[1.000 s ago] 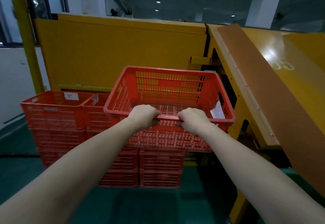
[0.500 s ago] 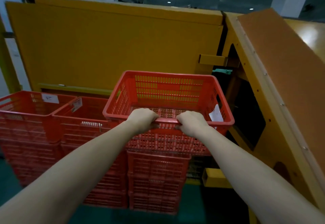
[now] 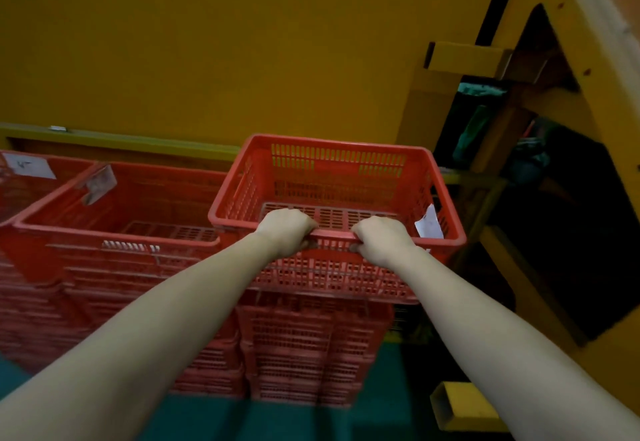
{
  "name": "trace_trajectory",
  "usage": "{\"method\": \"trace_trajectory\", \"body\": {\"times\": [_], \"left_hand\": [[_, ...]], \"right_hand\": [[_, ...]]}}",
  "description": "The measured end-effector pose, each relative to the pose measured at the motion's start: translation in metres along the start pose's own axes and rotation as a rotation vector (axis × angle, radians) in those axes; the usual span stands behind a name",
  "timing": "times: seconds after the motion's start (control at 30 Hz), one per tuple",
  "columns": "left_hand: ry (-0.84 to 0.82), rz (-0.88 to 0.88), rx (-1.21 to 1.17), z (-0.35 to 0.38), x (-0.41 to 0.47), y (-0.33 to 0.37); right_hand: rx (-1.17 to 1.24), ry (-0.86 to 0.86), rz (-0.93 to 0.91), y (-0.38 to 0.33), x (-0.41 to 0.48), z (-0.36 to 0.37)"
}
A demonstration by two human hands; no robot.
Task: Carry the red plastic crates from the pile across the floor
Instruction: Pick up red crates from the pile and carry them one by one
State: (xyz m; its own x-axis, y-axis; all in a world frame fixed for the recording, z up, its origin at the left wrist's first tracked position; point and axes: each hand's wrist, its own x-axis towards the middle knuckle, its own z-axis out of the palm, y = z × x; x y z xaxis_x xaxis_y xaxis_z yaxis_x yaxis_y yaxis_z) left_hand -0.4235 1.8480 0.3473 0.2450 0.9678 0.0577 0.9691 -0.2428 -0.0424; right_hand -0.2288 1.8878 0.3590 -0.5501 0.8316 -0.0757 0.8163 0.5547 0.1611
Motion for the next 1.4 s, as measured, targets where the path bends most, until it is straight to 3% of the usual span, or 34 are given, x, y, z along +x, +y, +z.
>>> {"method": "trace_trajectory", "body": {"times": [0.3,0.57,1.0,1.4], "left_hand": [[-0.141,-0.025,-0.016,0.073,0.052,-0.039],[-0.294,-0.03,-0.043,0.124,0.065,-0.044],[-0.415,-0.001,-0.086,0.12,0.078,-0.052],[-0.415,0.007,-0.09,0.126,0.068,-0.047]], "right_hand": [[0.071,-0.081,-0.046,0.002,0.077,0.07],[0.122,-0.202,-0.048,-0.003,0.093,0.12],[0.196,-0.443,-0.028,0.001,0.111,0.107],[0.199,-0.42,-0.02,-0.001,0.098,0.118]]}}
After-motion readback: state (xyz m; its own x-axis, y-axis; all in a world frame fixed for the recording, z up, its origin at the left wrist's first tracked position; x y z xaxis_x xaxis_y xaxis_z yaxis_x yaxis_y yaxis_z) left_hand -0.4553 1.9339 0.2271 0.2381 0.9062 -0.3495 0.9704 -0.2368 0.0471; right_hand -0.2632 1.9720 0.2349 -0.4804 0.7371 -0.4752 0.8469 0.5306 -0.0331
